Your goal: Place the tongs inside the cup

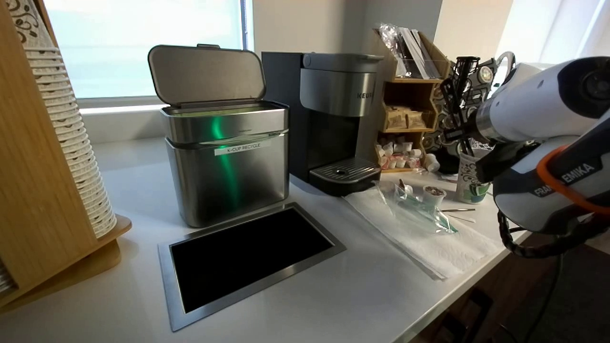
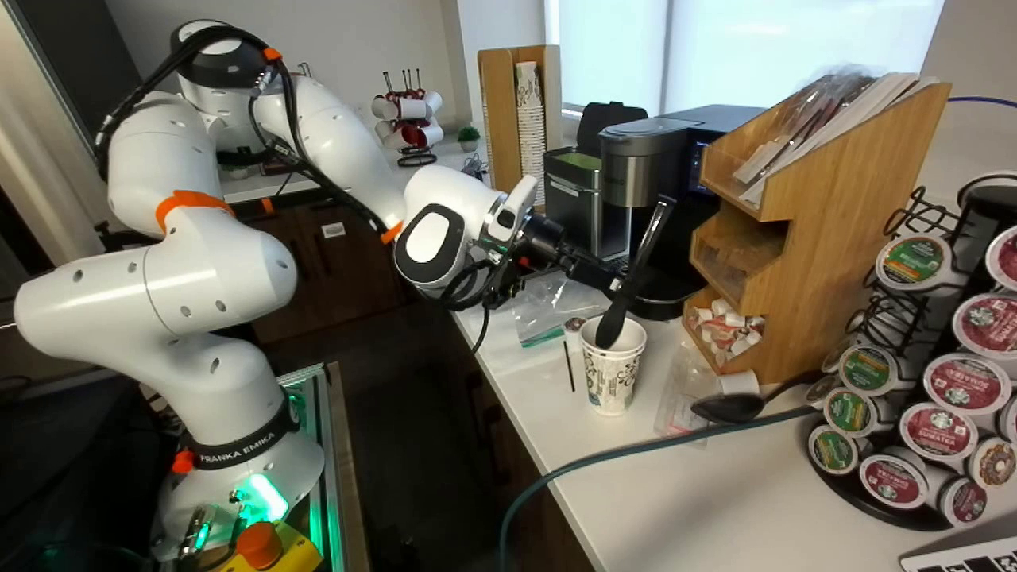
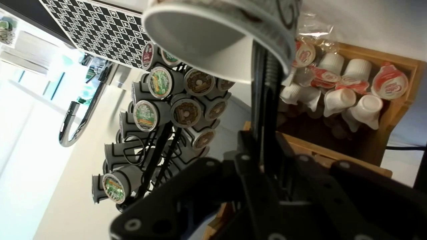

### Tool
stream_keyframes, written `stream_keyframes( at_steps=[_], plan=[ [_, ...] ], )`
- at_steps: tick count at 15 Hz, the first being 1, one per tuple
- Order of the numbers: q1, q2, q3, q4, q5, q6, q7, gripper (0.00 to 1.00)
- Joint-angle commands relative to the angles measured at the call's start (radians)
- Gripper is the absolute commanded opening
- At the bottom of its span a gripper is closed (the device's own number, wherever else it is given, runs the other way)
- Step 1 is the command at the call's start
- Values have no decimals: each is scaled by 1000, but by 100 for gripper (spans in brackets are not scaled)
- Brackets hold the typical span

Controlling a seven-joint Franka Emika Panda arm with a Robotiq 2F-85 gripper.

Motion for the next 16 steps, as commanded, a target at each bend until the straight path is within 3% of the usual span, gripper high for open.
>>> stream_keyframes(
  at_steps=[1, 16],
  plan=[
    [-63, -29, 113, -1, 72, 79, 29, 5],
    [-87, -105, 267, -11, 378, 87, -112, 5]
  ],
)
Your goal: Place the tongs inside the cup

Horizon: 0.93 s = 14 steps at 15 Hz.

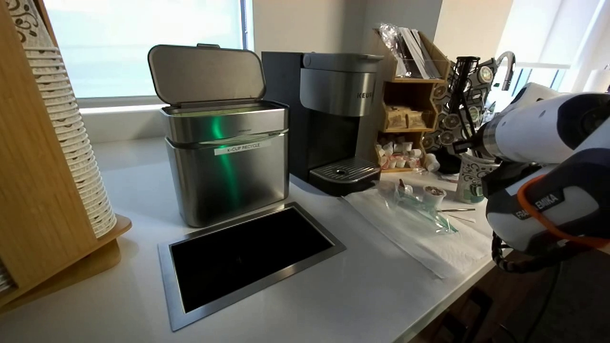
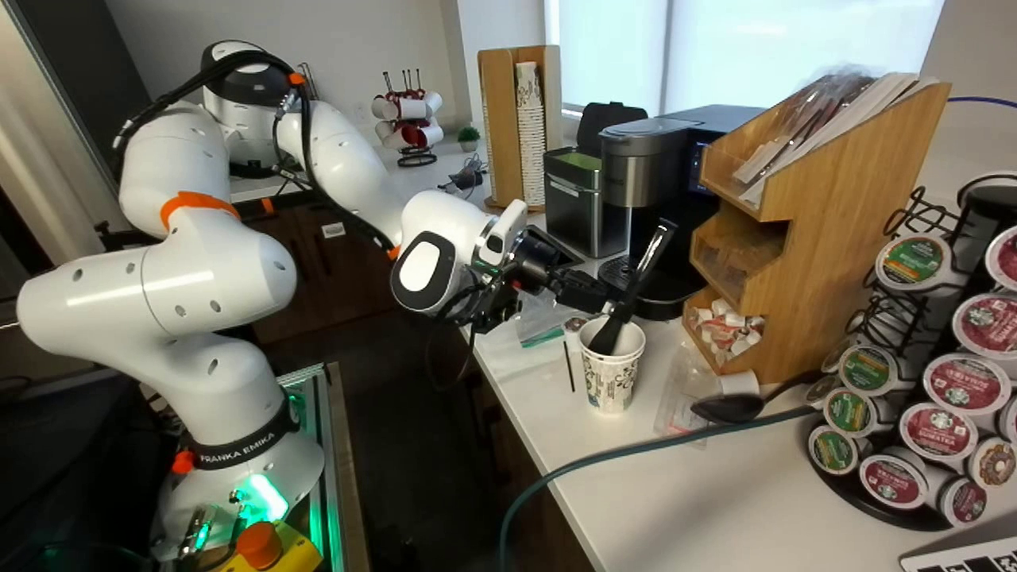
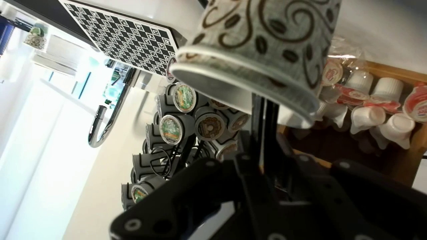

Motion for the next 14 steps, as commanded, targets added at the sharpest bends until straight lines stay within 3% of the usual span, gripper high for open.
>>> stream_keyframes(
  at_steps=[1, 2, 3, 4, 6, 11, 14],
  plan=[
    [-25, -49, 126, -1, 151, 27, -50, 5],
    [-23, -59, 134, -1, 176, 27, -66, 15],
    [-19, -62, 141, -1, 200, 28, -81, 44],
    [-18, -65, 147, -1, 221, 33, -96, 44],
    [-19, -69, 158, -1, 253, 44, -122, 56],
    [-17, -83, 174, -1, 296, 72, -168, 96],
    [-15, -83, 181, -3, 306, 81, -187, 100]
  ],
)
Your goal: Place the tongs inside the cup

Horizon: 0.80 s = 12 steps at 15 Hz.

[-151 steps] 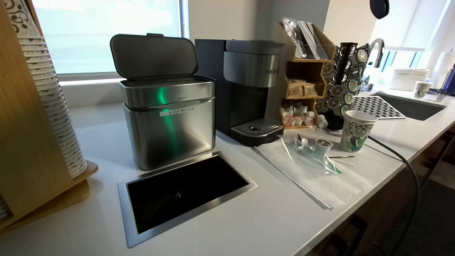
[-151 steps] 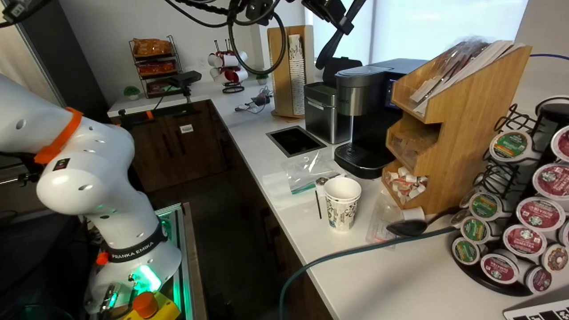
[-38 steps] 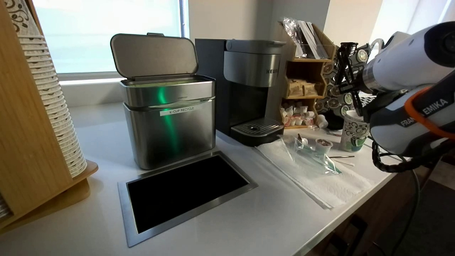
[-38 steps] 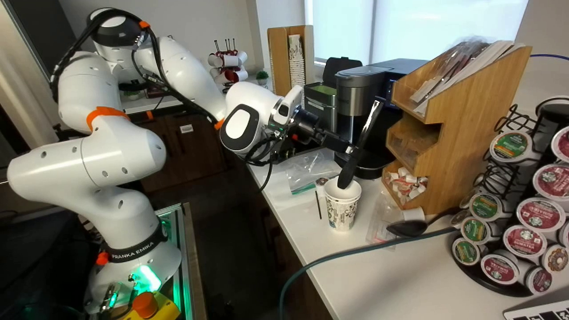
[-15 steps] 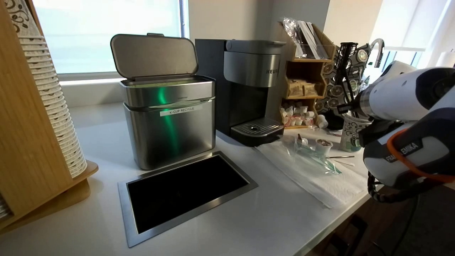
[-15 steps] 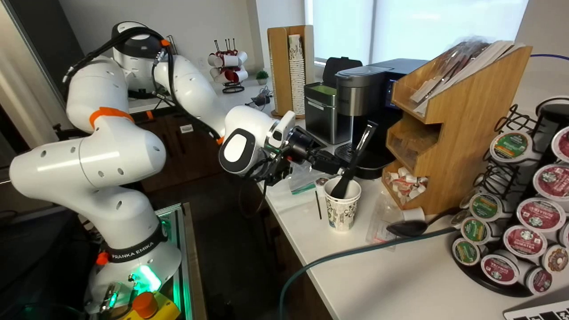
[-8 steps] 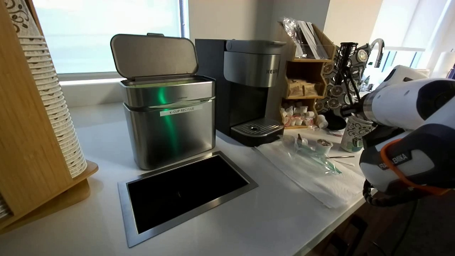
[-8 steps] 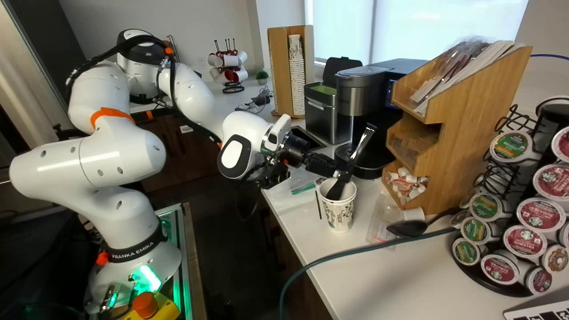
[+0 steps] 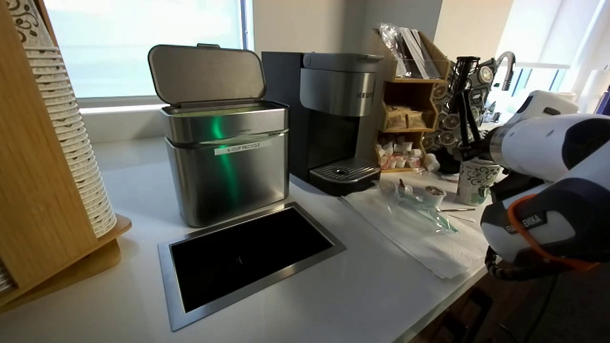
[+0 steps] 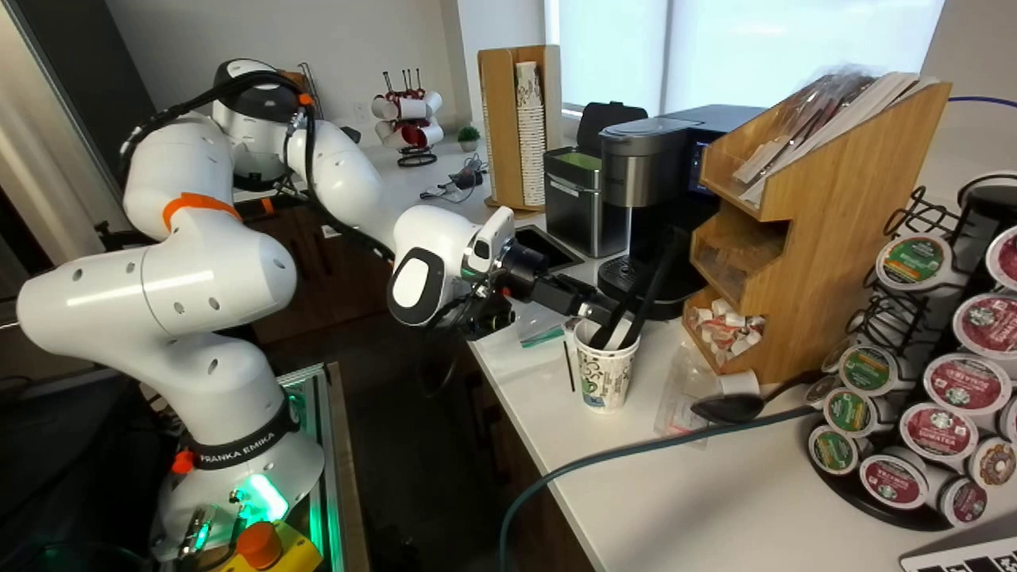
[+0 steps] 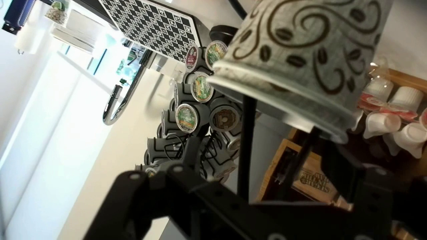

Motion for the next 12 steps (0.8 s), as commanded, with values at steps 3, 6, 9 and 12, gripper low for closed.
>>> stream_keyframes(
  at_steps=[3, 6, 9, 12],
  plan=[
    [-8, -13, 87, -2, 89, 63, -55, 100],
    [13, -17, 79, -2, 95, 91, -80, 100],
    [24, -12, 76, -2, 97, 132, -98, 100],
    [40, -8, 71, -2, 103, 164, -120, 100]
  ],
)
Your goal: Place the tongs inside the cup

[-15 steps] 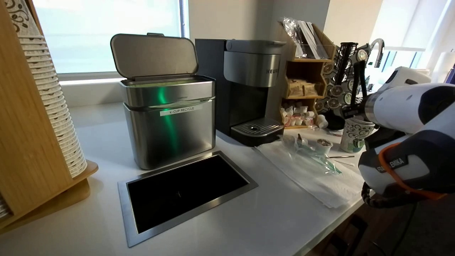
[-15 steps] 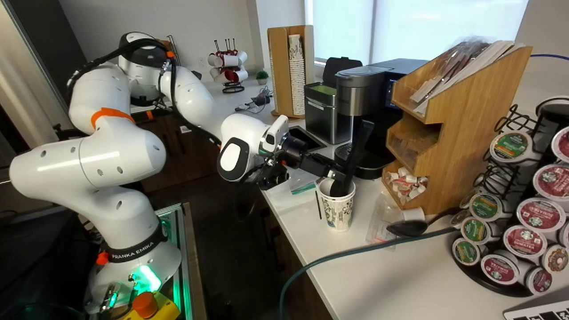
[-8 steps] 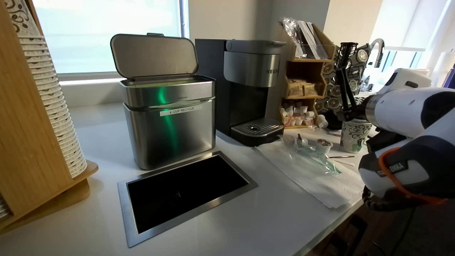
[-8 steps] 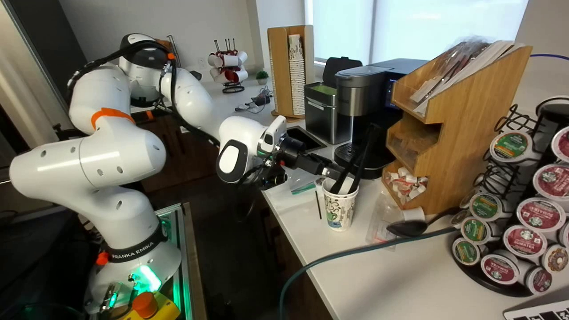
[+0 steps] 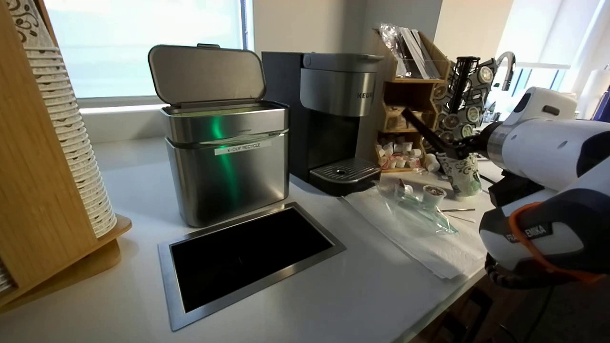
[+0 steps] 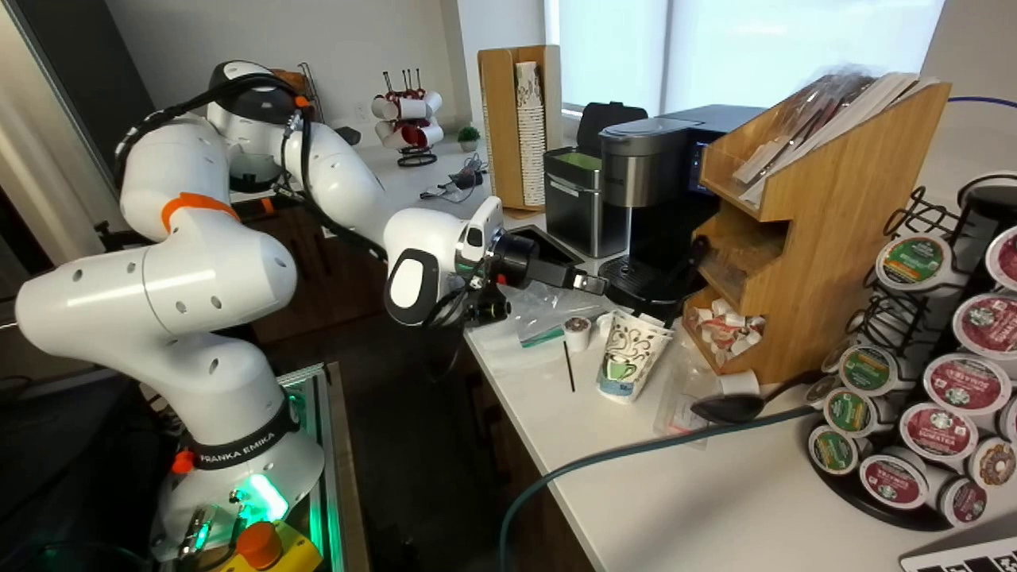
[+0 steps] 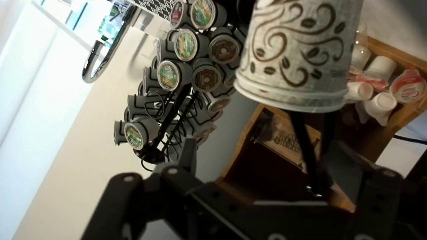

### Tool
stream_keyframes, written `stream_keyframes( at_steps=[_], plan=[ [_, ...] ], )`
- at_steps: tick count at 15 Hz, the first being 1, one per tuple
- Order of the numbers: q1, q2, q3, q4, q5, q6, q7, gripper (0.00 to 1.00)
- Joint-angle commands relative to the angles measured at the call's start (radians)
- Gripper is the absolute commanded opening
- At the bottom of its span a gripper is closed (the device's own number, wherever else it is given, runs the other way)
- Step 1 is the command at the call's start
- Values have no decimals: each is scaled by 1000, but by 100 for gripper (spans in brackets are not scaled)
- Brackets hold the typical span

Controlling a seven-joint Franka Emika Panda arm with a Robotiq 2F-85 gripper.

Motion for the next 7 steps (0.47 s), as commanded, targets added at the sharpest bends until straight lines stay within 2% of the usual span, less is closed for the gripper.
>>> stream_keyframes(
  at_steps=[1, 5, 6, 7],
  plan=[
    [14, -2, 46, 0, 80, 43, -57, 100],
    [39, 4, 10, 0, 86, 3, -134, 100],
    [25, 0, -7, 0, 22, 17, -71, 100],
    [26, 0, -11, 1, 19, 17, -76, 100]
  ],
)
